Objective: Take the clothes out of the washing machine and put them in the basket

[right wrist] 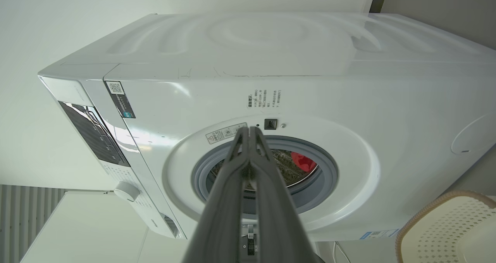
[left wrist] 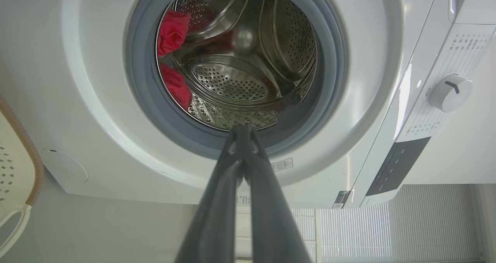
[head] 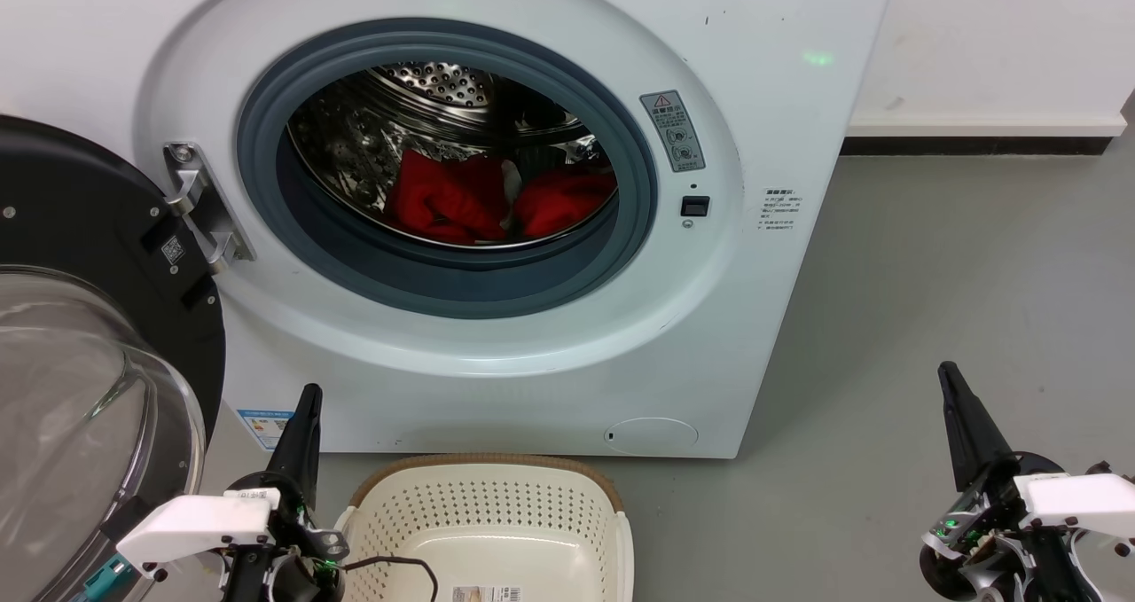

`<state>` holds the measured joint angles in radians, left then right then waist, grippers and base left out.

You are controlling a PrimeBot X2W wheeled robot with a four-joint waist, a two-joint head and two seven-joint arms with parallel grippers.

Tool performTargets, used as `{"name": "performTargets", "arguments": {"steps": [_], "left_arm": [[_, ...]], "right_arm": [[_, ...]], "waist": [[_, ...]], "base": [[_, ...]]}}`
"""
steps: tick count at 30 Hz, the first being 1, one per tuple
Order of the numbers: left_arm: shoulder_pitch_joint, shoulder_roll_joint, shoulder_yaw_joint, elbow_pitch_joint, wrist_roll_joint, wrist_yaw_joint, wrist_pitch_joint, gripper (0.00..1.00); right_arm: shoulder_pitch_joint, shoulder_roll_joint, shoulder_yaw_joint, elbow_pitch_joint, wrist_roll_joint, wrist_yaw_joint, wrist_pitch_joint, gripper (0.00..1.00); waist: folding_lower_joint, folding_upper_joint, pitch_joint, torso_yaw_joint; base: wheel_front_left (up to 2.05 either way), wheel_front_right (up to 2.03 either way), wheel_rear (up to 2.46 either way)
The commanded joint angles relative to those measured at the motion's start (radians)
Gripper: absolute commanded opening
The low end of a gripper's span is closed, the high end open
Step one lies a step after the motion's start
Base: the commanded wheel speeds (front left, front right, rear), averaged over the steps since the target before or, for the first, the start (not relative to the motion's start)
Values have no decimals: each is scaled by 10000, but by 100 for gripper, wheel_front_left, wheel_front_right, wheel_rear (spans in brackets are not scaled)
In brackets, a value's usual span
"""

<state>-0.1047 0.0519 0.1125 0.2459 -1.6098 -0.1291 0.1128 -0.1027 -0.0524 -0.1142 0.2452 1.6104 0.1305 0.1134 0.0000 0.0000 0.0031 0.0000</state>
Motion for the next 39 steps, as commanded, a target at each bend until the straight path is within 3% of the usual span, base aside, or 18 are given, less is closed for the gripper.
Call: {"name": "performTargets", "arguments": {"steps": [1,28,29,39], "left_arm": [[-78,-21,38,-22,30,-30,27,0],[-78,-21,34,-22,27,-30,23,0],[15,-2,-7,30,1,2,-10,100],[345,-30,-47,67,144,9,-386,100]], "right_arm": [[-116,32,-7,-14,-36,4,17,0],[-115,32,-1,-14,-29,4,10,0],[16,0,6,26,-2,2,-5,100],[299,13,254,126,-259,0,-377,100]], "waist": [[0,0,0,0],[0,0,0,0],[0,0,0,0],[0,0,7,-6]], "base": [[0,0,0],[0,0,0],[0,0,0],[0,0,0]]}}
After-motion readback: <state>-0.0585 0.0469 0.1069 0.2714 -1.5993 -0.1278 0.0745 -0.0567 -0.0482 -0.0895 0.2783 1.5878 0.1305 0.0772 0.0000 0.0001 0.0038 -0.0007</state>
